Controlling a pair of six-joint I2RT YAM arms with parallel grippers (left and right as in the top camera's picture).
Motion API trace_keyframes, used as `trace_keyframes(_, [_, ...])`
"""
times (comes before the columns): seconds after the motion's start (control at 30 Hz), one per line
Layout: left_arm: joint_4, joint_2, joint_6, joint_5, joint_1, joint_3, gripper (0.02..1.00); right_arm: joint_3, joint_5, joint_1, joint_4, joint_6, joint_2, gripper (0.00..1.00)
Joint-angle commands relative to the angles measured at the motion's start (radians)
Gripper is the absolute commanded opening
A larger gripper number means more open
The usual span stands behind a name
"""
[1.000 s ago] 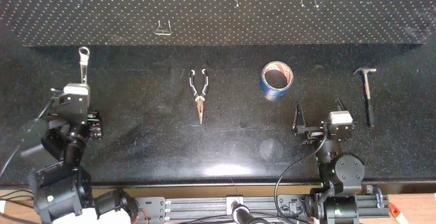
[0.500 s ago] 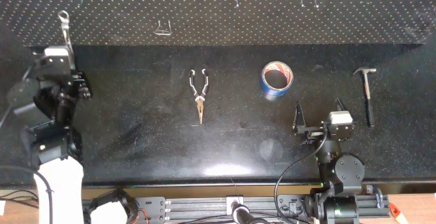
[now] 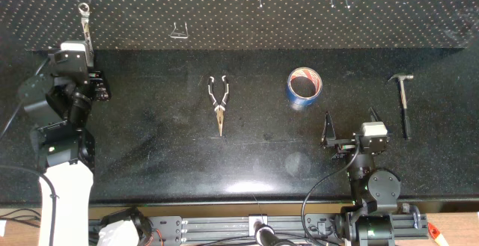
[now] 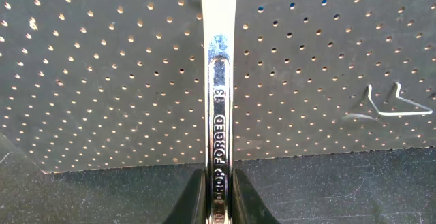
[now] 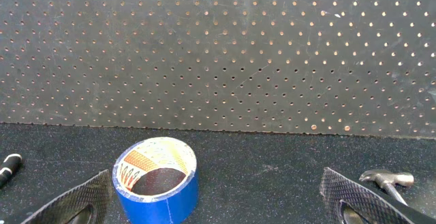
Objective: Place Tools Onto Pegboard
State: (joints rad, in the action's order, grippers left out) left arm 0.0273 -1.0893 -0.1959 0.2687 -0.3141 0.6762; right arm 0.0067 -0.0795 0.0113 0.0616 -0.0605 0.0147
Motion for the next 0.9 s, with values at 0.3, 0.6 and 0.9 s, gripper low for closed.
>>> trace_keyframes(0.3, [0.015, -0.052, 0.016, -0.041, -0.008, 0.03, 0.027, -0.003, 0.002, 0.005, 0.005, 0.017, -0.004, 0.996])
trace_keyframes(0.6, [0.082, -0.104, 0.016, -0.041, -0.008, 0.03, 0.029, -0.003, 0.002, 0.005, 0.005, 0.017, -0.004, 0.996])
trace_keyframes(0.9, [0.123, -0.197, 0.016, -0.041, -0.008, 0.039, 0.042, -0.003, 0.002, 0.005, 0.005, 0.017, -0.004, 0.996])
